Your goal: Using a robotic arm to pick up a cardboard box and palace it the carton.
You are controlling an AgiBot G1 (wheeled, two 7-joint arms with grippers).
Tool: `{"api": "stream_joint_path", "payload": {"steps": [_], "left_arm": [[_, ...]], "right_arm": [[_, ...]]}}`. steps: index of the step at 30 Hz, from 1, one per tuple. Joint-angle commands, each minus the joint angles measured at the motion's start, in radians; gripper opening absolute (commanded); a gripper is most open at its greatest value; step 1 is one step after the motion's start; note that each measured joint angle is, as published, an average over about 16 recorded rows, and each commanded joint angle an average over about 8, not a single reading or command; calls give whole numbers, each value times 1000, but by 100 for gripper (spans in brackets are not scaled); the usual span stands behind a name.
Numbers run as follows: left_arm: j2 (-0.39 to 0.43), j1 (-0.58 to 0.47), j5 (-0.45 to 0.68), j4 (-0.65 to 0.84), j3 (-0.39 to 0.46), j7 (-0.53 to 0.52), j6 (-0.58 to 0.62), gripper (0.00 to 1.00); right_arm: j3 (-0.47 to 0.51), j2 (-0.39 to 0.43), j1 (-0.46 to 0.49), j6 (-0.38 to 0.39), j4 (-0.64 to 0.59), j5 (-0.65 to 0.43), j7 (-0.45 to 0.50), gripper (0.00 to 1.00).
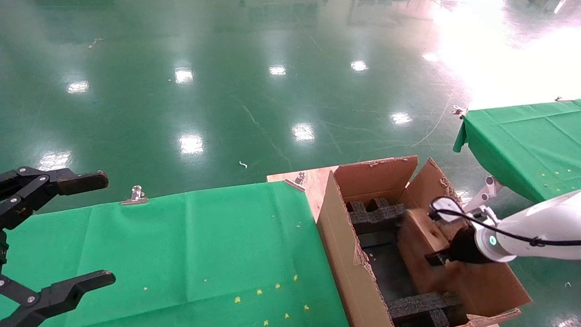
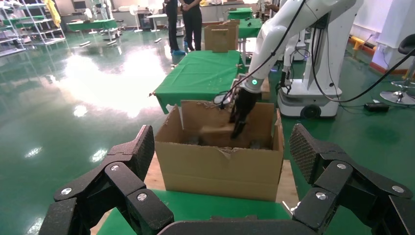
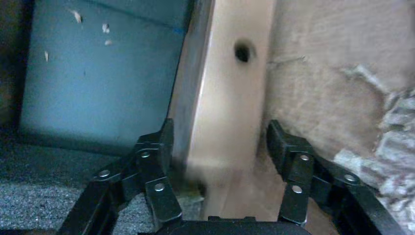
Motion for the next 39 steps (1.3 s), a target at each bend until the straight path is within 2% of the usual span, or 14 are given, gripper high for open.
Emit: {"api": "stream_joint_path", "payload": {"steps": [1, 8, 14, 20, 26, 32, 39], "left_arm": [[0, 0, 0, 0, 0, 0, 0, 100], [0, 0, 0, 0, 0, 0, 0, 100], [0, 0, 0, 0, 0, 0, 0, 100], [0, 0, 0, 0, 0, 0, 0, 100], [0, 0, 0, 0, 0, 0, 0, 100], [0, 0, 0, 0, 0, 0, 0, 100], [0, 0, 0, 0, 0, 0, 0, 100]], "right_arm": [[0, 2, 5, 1, 2, -3, 0, 100], [7, 13, 42, 10, 21, -25, 10, 100], [33, 37, 126, 31, 65, -54, 22, 100], [82, 82, 250, 53, 180, -69, 29, 100], [139, 118, 336, 59, 302, -7, 6, 100], [170, 116, 363, 61, 334, 45, -22, 100], [173, 115, 346, 53, 322, 43, -22, 100]]}}
